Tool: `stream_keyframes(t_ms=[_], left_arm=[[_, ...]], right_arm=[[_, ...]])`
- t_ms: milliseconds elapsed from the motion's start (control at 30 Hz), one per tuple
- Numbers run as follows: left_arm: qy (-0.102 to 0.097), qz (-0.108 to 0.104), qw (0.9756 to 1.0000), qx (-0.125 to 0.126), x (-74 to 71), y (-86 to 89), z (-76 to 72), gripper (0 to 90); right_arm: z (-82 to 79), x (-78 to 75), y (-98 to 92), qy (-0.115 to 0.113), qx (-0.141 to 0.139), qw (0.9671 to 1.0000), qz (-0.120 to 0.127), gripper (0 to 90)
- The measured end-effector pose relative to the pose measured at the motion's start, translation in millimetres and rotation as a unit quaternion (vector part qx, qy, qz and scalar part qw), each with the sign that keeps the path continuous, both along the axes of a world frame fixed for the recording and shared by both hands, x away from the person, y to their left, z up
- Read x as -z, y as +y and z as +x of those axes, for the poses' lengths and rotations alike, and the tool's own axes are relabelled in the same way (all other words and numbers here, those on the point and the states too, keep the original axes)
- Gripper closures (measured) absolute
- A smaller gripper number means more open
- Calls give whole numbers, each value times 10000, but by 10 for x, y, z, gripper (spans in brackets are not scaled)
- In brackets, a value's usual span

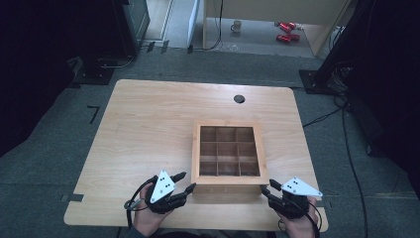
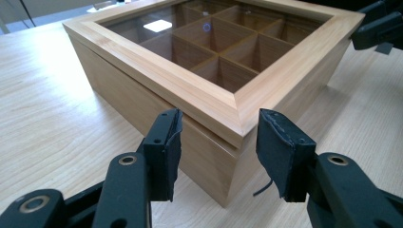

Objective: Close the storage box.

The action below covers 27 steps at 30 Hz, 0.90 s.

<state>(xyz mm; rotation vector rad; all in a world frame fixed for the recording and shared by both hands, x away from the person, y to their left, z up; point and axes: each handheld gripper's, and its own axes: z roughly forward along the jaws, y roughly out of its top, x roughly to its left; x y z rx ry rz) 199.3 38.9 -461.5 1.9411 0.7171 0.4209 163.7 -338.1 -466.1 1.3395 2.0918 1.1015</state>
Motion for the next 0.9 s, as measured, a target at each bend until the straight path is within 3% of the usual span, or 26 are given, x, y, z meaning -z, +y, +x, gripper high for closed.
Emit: stream_keyframes(t_ms=[67, 133, 267, 533, 900], left_arm=[[-13, -19, 10000, -13, -13, 12, -1, 508], [-24, -35, 10000, -21, -24, 21, -1, 509], [-31, -44, 10000, -27, -36, 25, 2, 508], [-59, -57, 10000, -51, -75, 38, 24, 507], [-124, -61, 9997, -176, -156, 61, 131, 504]], right_arm=[[-20, -4, 2, -14, -56, 10000, 1, 564], [-51, -51, -25, -152, -76, 9997, 188, 555], [-85, -147, -89, -355, 8, 9988, 337, 546], [-38, -181, -157, -393, 111, 9984, 391, 515], [237, -312, -248, -524, 378, 9972, 389, 482]])
